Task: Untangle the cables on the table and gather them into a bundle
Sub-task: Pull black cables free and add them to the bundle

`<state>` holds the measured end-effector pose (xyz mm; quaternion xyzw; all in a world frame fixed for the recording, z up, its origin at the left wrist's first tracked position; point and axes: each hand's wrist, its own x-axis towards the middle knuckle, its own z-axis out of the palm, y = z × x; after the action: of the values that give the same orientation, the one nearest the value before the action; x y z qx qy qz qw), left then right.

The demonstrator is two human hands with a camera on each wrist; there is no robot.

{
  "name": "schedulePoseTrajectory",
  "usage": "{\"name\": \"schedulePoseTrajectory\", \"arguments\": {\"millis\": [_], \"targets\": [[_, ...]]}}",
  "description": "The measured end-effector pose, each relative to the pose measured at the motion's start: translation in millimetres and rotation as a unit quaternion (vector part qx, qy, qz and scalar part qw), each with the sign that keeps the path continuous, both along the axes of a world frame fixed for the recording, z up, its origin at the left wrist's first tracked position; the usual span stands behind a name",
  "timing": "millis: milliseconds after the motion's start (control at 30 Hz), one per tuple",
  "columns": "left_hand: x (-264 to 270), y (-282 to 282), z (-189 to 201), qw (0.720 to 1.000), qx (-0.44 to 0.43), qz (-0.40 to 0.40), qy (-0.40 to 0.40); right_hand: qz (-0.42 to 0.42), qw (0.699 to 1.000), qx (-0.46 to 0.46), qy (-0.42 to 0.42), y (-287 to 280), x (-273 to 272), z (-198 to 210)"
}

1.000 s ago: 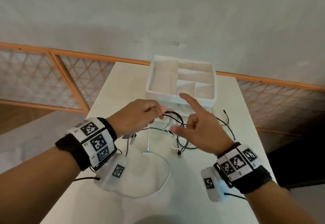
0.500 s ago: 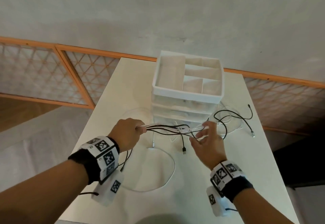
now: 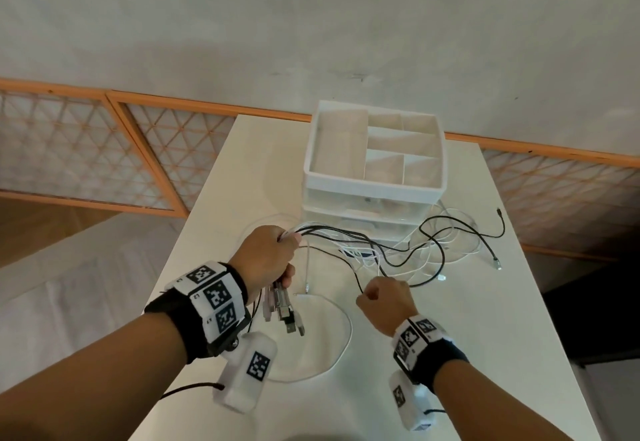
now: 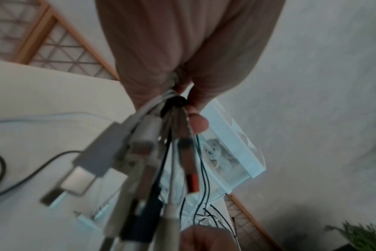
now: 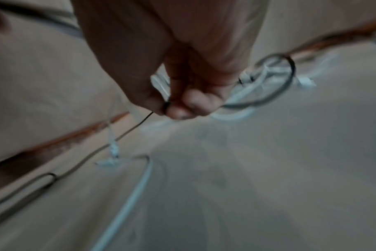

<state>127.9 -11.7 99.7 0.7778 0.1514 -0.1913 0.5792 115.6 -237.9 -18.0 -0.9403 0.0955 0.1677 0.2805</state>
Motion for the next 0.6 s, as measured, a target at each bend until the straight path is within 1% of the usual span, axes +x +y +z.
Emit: {"name": "schedulePoseTrajectory", "arguments": {"millis": [33,100,167,200,267,333,400,433,500,533,600], "targets": [[1,-1,1,0.999,-0.022,0.016,0.020,0.017,0.998,0.035,-0.050,1,-2,14],[2,-8,4,0.996,-0.065,0.032,0.060,0.019,0.980,0.138,-0.144,10,-11,48],[3,-17,9,0.991,-0.101,0.032,0.081,0.044,0.954,0.225,-0.192,25,-22,79],[5,-22,13,0.989,-0.116,0.029,0.085,0.076,0.945,0.246,-0.203,33,-28,89],[9,-31,23,0.986,-0.142,0.024,0.083,0.139,0.934,0.250,-0.216,45,-40,97],[12,-34,31,0.988,-0.140,0.023,0.066,0.159,0.935,0.258,-0.186,49,-44,95],[12,-33,39,0.994,-0.104,-0.016,0.029,0.130,0.940,0.279,-0.145,43,-43,95],[12,-32,44,0.995,-0.089,-0.043,0.014,0.102,0.944,0.279,-0.145,39,-39,97],[9,-28,55,0.992,-0.082,-0.093,0.008,0.047,0.951,0.252,-0.175,33,-28,103],[7,-26,61,0.989,-0.089,-0.115,0.014,0.034,0.950,0.249,-0.187,32,-22,108],[4,-25,72,0.983,-0.107,-0.150,0.019,0.047,0.939,0.276,-0.197,37,-10,120]]}}
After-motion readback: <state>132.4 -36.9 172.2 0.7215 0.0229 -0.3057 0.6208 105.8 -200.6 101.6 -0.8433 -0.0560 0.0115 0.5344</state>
